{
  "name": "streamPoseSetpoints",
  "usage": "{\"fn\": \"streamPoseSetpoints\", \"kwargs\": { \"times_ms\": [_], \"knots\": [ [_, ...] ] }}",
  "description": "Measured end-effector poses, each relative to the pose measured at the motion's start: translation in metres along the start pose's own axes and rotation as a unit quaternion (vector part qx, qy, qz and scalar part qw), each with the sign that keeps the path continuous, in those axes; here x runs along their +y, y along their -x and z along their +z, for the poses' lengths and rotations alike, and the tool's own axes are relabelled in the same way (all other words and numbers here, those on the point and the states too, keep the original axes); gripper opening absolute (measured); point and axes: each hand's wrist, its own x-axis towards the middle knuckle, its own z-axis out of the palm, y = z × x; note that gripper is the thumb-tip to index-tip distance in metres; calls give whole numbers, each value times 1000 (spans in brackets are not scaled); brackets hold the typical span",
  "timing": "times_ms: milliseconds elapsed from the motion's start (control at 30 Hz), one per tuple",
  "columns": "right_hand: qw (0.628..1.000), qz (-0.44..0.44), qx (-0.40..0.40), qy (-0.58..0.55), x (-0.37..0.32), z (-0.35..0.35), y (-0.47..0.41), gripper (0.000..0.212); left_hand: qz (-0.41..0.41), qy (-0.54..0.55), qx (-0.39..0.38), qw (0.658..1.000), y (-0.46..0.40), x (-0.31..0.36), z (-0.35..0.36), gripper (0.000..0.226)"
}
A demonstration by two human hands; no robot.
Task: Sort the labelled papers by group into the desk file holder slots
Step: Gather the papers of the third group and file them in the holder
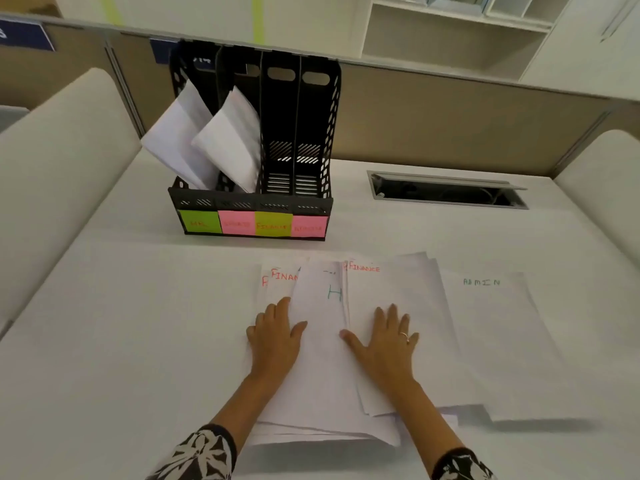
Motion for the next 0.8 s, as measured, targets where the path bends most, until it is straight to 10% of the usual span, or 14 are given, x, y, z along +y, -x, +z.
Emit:
{"fn": "streamPoseSetpoints", "kwargs": {
  "times_ms": [233,433,800],
  "knots": [
    [995,-72,69,-19,-16,-17,3,25,112,7,92,989,15,40,6,34],
    [976,-121,103,-146,-1,-28,0,37,70,172,-21,982,13,73,24,25],
    [951,123,90,-267,96,-67,-52,57,-33,132,-91,986,-2,93,38,35]
  ]
}}
